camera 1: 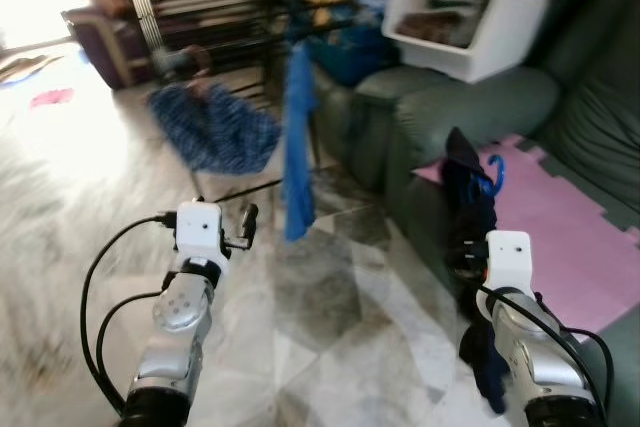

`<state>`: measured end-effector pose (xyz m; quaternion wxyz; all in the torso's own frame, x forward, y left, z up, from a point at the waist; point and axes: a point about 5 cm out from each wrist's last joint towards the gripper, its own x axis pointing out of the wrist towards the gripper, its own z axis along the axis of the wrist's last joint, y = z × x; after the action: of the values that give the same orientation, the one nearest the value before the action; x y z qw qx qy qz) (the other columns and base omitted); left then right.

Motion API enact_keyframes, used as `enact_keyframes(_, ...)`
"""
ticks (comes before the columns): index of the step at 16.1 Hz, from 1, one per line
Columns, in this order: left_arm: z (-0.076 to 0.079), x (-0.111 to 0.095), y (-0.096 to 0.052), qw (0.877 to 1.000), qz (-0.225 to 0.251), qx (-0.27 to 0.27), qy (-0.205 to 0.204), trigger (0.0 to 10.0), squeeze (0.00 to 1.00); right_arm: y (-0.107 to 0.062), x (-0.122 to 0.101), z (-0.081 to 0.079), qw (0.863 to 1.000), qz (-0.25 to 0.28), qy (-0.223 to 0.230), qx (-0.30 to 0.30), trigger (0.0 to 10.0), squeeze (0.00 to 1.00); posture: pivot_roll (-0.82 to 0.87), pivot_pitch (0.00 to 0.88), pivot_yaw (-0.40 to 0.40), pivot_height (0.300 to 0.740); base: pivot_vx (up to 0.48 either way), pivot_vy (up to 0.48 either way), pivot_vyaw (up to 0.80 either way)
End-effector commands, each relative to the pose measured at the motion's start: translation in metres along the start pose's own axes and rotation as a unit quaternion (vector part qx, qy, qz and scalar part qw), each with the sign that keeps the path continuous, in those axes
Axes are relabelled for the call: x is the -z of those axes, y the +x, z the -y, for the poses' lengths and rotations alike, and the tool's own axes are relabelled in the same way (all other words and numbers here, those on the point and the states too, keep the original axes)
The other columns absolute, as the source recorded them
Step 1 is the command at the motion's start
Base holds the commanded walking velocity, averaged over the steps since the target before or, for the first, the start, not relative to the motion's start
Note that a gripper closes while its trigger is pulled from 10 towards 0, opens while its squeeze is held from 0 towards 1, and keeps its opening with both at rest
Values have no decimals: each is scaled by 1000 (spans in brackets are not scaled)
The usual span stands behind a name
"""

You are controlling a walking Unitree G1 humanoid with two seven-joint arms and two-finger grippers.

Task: Hang hanger

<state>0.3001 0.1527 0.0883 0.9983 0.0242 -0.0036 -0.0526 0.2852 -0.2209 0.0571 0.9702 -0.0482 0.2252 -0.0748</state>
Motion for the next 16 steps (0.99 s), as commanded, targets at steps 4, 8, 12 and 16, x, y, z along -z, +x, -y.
enact_keyframes(4,11,3,0,1000,-8,6,-2,10000,0,1,-12,8,1000,20,-9,8,10000,0,-22,19,4,740,422,0,744)
enact_keyframes(8,11,3,2,1000,-10,6,-2,10000,0,3,-13,6,1000,19,-10,2,10000,0,-19,9,7,740,423,0,731)
enact_keyframes(12,12,4,3,1000,-11,8,-1,10000,0,4,-13,6,1000,16,-12,10,10000,0,-20,9,6,740,431,0,162)
enact_keyframes(16,15,6,1,1000,-17,7,-3,10000,0,4,-14,6,1000,16,-9,7,10000,0,-19,15,8,740,456,0,0)
